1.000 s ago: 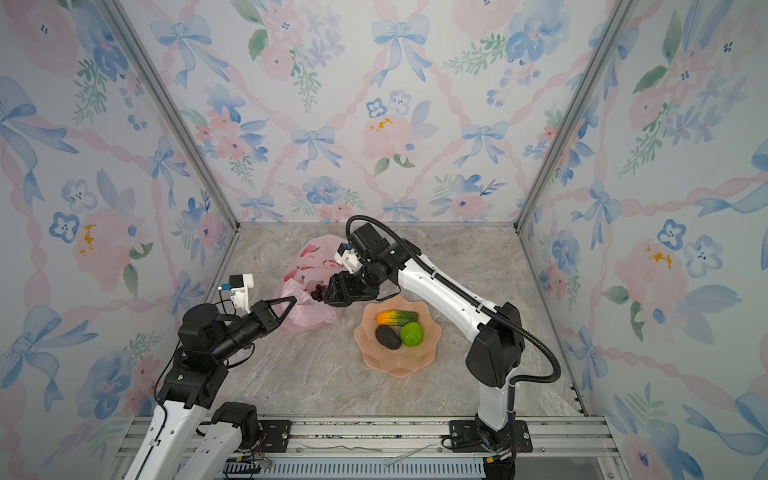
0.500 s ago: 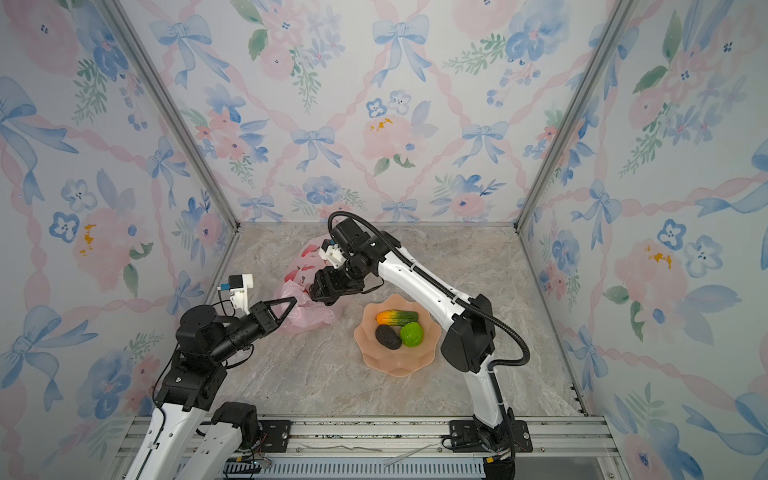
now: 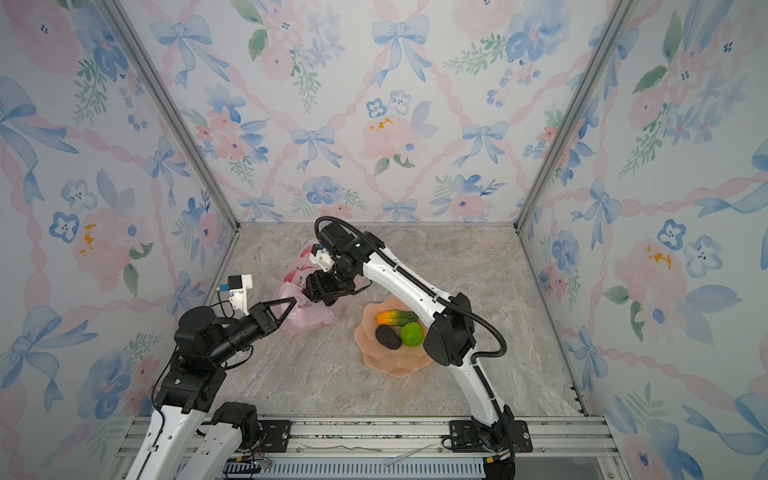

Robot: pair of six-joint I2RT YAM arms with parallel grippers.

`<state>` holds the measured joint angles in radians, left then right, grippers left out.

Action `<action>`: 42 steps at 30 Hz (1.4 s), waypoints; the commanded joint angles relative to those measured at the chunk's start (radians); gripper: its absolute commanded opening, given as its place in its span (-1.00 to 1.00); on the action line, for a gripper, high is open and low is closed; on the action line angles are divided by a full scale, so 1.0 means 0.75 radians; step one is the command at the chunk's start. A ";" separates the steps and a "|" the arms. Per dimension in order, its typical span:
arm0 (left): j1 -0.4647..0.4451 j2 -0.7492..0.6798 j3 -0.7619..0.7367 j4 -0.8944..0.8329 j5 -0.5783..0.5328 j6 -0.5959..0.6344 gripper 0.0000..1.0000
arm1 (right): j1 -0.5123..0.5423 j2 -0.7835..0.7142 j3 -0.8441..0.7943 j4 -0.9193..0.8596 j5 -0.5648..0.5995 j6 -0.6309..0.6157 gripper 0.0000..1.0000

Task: Place the fruits into the plastic bag
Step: 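Lower the avocado into the pink bag and open the right gripper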

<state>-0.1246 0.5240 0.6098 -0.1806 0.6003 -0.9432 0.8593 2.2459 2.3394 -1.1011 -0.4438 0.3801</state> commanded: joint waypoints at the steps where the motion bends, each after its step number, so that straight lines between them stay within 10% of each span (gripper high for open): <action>1: -0.006 -0.021 0.013 0.039 0.016 0.022 -1.00 | 0.010 0.039 0.031 -0.038 0.008 -0.022 0.49; 42: -0.004 -0.054 -0.020 0.038 -0.012 -0.002 -1.00 | -0.011 0.245 0.063 0.202 -0.105 0.170 0.78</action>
<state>-0.1246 0.4870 0.6090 -0.1810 0.5991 -0.9447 0.8574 2.4092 2.3779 -0.9630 -0.5098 0.4911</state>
